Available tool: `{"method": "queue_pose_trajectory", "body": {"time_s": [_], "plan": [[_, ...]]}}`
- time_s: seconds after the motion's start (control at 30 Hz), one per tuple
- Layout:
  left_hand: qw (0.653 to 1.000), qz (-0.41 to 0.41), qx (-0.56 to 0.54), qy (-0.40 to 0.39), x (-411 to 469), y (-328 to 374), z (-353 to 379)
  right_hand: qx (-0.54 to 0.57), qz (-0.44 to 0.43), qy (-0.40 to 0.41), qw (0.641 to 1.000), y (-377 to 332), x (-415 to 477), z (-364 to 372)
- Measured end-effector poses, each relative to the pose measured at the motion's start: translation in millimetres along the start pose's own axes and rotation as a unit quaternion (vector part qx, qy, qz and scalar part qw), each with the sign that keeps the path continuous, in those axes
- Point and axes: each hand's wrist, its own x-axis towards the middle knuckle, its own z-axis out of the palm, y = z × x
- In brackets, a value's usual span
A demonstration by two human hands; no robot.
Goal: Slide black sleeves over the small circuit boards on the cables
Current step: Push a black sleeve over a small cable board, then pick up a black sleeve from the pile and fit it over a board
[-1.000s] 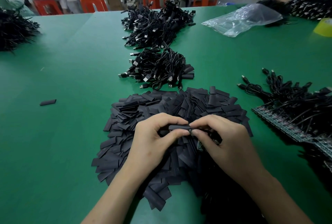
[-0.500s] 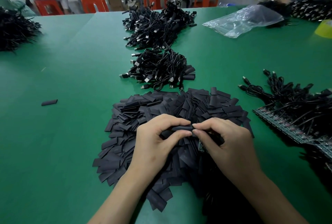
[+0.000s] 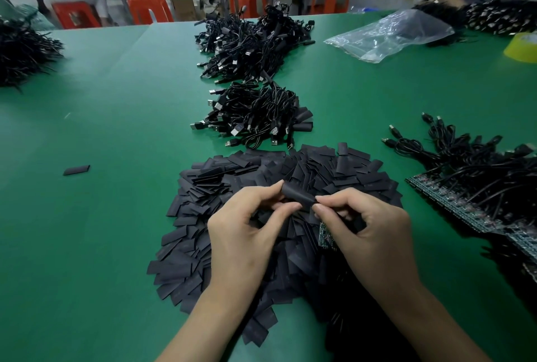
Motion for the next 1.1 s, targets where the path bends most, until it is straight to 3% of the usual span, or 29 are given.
{"method": "queue_pose_trajectory", "body": {"time_s": [0.3,0.43,0.6,0.73,0.83,1.0,1.1], "plan": [[0.995,0.063,0.065,-0.032,0.8,-6.2,-0.4,-0.009,-0.003,0.003,1.0,-1.5,0.4,-2.7],[0.993,0.045,0.084,-0.072,1.8,-8.4,1.7,-0.04,0.008,0.041,0.998,-3.2,8.5,-11.6],[0.986,0.041,0.141,-0.083,2.9,-12.6,1.2,0.048,0.037,0.087,0.994,-14.8,39.8,-30.6],[0.983,0.029,0.155,-0.095,2.0,-15.5,1.9,0.197,0.216,0.061,0.954,-20.5,98.4,-25.4],[0.982,0.026,0.153,-0.103,1.0,-15.8,2.2,0.209,0.294,0.033,0.932,-10.3,150.8,0.1],[0.981,0.018,0.152,-0.12,0.4,-16.3,2.4,0.203,0.355,-0.012,0.912,4.9,226.8,41.3],[0.98,0.014,0.151,-0.126,0.8,-17.6,1.9,0.095,0.316,-0.107,0.938,5.7,238.0,52.0]]}}
